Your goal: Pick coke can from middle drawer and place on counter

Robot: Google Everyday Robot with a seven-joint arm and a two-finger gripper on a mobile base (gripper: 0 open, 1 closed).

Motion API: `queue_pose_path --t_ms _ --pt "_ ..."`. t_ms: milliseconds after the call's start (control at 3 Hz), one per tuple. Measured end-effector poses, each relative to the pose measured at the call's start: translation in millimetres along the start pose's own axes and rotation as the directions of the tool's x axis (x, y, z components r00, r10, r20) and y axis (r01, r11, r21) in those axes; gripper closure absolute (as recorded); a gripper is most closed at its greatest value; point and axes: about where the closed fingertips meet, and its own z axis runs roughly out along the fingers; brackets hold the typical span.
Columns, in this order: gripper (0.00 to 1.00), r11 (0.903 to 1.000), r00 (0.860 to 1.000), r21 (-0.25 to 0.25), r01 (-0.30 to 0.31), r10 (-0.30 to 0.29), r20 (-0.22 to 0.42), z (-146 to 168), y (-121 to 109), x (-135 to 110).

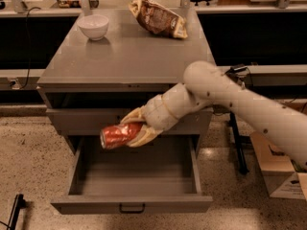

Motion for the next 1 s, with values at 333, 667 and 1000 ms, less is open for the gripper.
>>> queue_pose_path --t_ms 333,667,1000 --pt "1.0 0.9984 0.994 0.006 -0.056 0.056 -0.091 -55 -42 -18" --pt "1.0 0.9843 0.964 0.094 -0.149 0.166 -0.206 -104 -100 -25" --pt "1.0 0.9541 0.917 0.176 -0.242 0.284 -0.28 -133 -150 -25"
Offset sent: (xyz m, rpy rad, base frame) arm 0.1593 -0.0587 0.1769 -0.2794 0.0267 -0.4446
